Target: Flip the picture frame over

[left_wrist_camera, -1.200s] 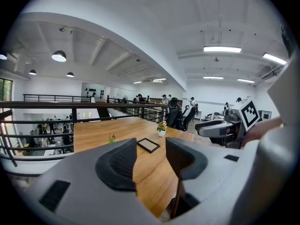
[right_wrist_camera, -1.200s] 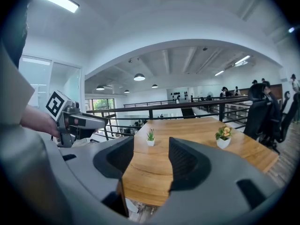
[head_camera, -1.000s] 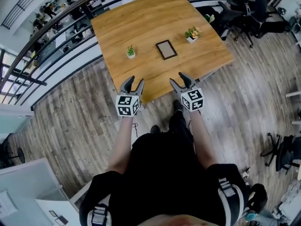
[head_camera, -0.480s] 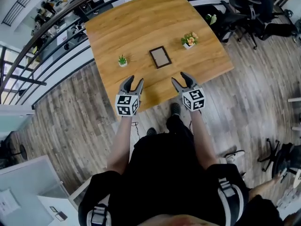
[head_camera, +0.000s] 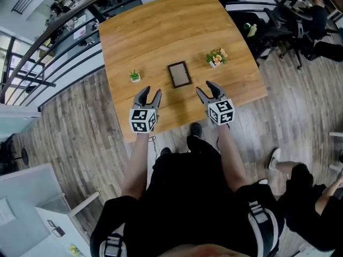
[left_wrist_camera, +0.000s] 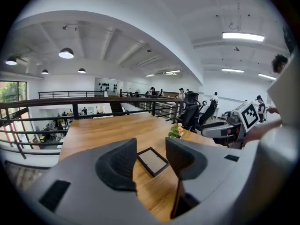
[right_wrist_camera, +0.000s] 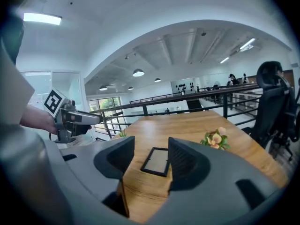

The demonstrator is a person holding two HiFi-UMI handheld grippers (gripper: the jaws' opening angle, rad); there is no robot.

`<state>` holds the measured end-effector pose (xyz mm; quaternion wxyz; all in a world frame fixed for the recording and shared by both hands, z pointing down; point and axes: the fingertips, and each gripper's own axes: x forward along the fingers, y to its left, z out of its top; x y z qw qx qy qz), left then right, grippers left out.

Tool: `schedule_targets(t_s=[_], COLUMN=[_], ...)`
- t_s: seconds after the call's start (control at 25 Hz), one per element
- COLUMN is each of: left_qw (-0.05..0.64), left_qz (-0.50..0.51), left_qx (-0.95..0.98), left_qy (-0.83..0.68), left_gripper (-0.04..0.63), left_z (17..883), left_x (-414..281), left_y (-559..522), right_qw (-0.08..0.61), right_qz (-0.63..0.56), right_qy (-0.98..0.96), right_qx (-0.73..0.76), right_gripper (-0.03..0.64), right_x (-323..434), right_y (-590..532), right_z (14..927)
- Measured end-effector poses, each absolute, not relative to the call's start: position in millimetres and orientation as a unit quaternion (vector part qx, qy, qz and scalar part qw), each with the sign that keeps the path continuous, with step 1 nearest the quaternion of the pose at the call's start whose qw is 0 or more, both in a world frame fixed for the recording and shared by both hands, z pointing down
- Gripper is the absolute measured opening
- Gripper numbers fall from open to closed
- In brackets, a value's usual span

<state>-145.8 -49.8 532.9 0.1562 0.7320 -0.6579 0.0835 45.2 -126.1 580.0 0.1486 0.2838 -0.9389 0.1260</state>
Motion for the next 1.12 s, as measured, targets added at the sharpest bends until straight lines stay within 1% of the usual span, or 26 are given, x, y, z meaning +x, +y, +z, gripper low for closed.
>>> schedule_targets(t_s=[0.2, 0.52, 1.12], left_qw=[0.168, 0.178, 0.197], left_qz=[0.078, 0.076, 0.088], left_qx=[0.709, 0.683, 0.675], left_qy=[-0.681, -0.705, -0.705], left_gripper=[0.206, 0.207, 0.206], left_z=[542, 551, 561], left_x=[-139, -123, -109], left_y=[-60, -66, -81], right_qw=[0.156, 0.164, 0.173], right_qz=[0.121, 0.124, 0.143], right_qy=[-0.949, -0.954, -0.95], right_qx=[0.246, 0.217, 0.216], right_gripper=[0.235, 0.233, 0.233], right_x=[38, 52, 73], right_y=[-143, -162, -169], right_z=[586, 598, 612])
